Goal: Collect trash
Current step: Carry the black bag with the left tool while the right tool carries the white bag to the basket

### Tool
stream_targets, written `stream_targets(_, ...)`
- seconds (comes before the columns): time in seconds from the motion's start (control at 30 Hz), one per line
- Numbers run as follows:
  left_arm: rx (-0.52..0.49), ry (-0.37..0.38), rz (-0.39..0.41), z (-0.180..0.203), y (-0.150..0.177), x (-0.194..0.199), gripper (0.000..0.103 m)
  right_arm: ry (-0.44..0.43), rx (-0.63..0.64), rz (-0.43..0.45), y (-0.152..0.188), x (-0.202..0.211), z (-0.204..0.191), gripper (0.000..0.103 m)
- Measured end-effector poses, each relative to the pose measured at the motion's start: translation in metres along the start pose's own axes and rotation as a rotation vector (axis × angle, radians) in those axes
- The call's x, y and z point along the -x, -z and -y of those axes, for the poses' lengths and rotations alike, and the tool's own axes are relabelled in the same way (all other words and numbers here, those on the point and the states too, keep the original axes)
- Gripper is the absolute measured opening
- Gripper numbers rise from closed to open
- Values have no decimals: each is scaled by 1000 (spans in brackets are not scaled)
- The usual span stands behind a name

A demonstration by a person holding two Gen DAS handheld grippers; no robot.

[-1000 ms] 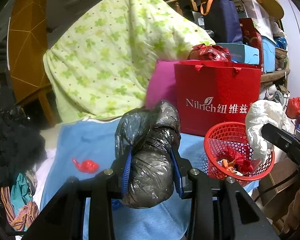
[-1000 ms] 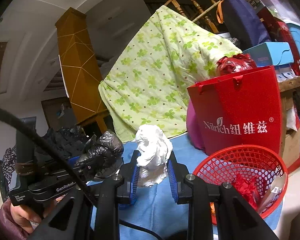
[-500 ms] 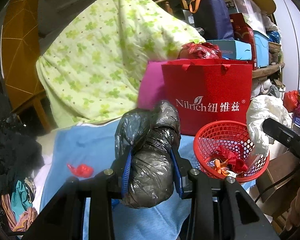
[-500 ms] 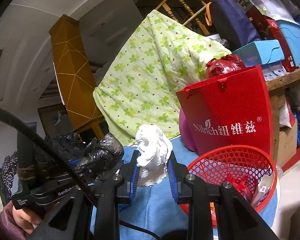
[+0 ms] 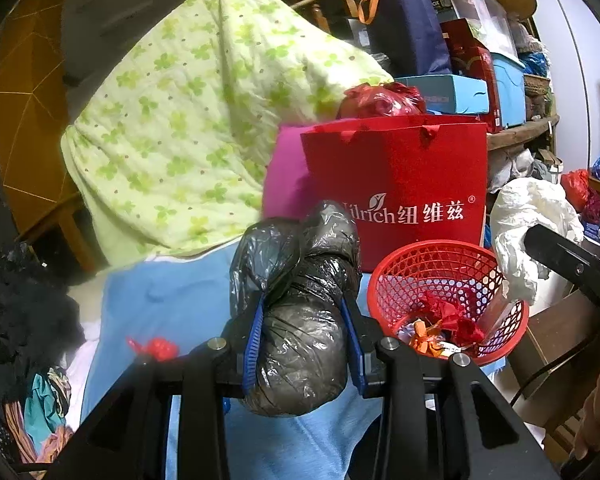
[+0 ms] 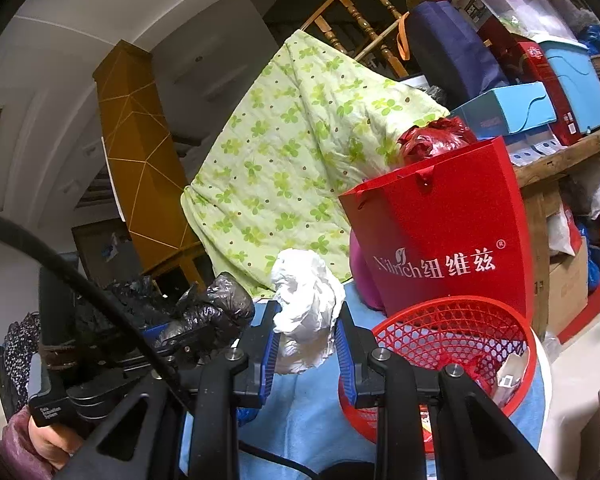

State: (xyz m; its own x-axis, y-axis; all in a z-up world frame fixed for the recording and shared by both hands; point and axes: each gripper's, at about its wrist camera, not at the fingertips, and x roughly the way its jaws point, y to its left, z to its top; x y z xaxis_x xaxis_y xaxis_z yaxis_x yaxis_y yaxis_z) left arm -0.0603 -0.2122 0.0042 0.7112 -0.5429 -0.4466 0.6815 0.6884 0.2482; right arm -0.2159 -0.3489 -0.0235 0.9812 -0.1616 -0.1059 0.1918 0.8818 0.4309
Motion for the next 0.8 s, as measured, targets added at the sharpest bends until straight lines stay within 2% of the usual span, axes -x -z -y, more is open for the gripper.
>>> stream_targets(0.8,-72,33,-2,33,-8,-6,38,43,-42,25,1,21,13,28)
